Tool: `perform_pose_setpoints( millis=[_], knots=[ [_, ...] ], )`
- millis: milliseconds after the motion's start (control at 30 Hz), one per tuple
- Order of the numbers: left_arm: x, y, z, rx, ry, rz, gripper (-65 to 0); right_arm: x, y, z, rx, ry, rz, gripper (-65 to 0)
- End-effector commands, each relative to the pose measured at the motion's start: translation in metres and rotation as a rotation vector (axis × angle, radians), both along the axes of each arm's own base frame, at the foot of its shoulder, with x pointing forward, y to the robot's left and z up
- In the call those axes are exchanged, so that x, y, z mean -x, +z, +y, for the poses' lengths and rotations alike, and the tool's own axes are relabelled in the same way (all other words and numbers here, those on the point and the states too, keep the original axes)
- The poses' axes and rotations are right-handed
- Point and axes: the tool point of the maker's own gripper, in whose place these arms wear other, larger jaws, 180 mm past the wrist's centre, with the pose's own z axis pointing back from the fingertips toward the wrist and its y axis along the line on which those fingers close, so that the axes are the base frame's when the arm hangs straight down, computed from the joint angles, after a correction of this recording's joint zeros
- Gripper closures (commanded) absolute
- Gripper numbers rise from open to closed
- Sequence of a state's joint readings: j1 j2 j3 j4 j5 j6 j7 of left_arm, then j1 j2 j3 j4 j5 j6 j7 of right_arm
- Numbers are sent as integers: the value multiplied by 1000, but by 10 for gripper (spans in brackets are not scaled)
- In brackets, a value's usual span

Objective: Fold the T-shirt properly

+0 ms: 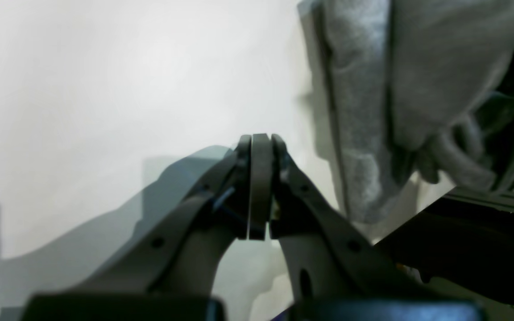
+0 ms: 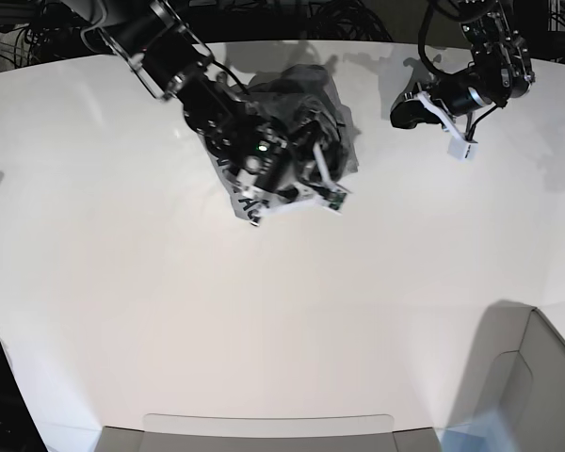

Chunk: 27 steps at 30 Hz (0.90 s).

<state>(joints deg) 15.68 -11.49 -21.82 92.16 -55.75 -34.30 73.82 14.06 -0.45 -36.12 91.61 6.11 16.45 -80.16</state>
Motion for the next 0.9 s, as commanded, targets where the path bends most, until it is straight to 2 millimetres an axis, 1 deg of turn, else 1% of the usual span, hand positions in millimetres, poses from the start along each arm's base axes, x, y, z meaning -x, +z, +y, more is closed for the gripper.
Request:
perform_pose_setpoints(
  millis=[0,133,200,267,367,467,567,600,633,700,767,867],
  knots=[
    [-6,8,3,3,3,-33,0,-11,14,14,-18,26,-41,0],
    [-6,8,3,2,4,-34,0,-21,21,37,-12,67,-55,0],
    [-6,8,3,2,4,-34,0,-27,19,46,-39,71,-60,0],
    [-6,8,3,2,4,-34,0,-30,18,52,-73,76,-69,0],
    [-6,8,3,2,4,-34,0,-28,20,58,-94,92,-74,0],
    [-6,8,3,2,4,-34,0,-13,16,65,-56,151,-68,0],
    [-6,8,1,4,-2,-34,0,8,16,72,-21,235,-81,0],
    [-6,8,0,6,-3,-34,0,16,16,74,-16,256,-81,0],
    [-6,8,0,6,-3,-34,0,19,18,70,-11,263,-88,0],
    [-6,8,0,6,-4,-33,0,23,29,67,-35,269,-114,0],
    [-6,8,0,6,-4,-33,0,27,50,66,-105,259,-156,0],
    [-6,8,0,6,-4,-33,0,27,69,49,-133,236,-207,0]
  ],
)
